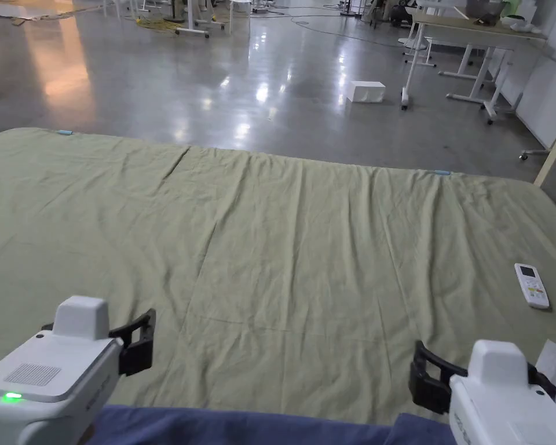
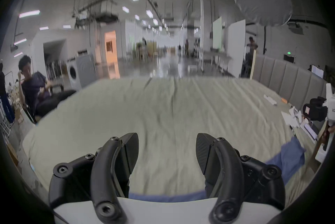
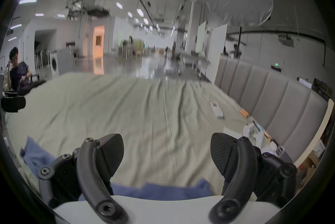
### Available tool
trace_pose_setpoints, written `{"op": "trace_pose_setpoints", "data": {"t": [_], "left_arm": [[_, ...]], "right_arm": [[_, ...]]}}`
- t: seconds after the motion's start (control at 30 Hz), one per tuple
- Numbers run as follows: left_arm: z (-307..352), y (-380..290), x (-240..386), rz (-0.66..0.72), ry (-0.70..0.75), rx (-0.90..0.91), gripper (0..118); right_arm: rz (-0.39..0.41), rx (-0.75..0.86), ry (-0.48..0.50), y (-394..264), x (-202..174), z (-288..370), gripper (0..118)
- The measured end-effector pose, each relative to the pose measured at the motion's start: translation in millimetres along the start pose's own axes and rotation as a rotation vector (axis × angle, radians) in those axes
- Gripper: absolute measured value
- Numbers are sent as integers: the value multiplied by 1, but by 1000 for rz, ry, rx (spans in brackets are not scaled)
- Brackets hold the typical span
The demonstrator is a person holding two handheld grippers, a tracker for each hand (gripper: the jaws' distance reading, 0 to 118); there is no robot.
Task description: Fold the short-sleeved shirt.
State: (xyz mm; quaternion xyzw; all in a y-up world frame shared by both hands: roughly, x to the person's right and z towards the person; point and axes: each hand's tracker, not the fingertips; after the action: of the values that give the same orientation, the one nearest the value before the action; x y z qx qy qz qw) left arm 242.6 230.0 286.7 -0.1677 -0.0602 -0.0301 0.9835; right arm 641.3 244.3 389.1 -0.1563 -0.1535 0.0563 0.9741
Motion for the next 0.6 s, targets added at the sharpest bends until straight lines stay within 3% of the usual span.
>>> {"op": "trace_pose_setpoints", "data": {"t": [0.1, 0.17, 0.23, 0.3, 0.4, 0.47, 0.5, 0.6], "left_arm": [[4, 18, 18, 14, 19, 100, 65], [7, 27, 26, 18, 24, 155, 54], [8, 32, 32, 21, 28, 166, 27], [7, 35, 35, 11, 42, 173, 12], [8, 35, 35, 18, 30, 170, 4], [9, 35, 36, 9, 44, 167, 2], [10, 34, 37, 2, 52, 169, 1], [15, 34, 34, 8, 51, 180, 1]], "right_arm": [[-33, 114, 3, 16, -16, 2, 91], [-27, 209, -13, 28, -25, 4, 80], [-29, 218, -3, 32, -30, 3, 50], [-36, 237, -2, 35, -33, 1, 10], [-30, 253, -7, 36, -38, 1, 0], [-30, 260, -11, 35, -42, 0, 0], [15, 299, -45, 38, -44, 3, 0], [-16, 276, -20, 37, -47, 1, 0]]}}
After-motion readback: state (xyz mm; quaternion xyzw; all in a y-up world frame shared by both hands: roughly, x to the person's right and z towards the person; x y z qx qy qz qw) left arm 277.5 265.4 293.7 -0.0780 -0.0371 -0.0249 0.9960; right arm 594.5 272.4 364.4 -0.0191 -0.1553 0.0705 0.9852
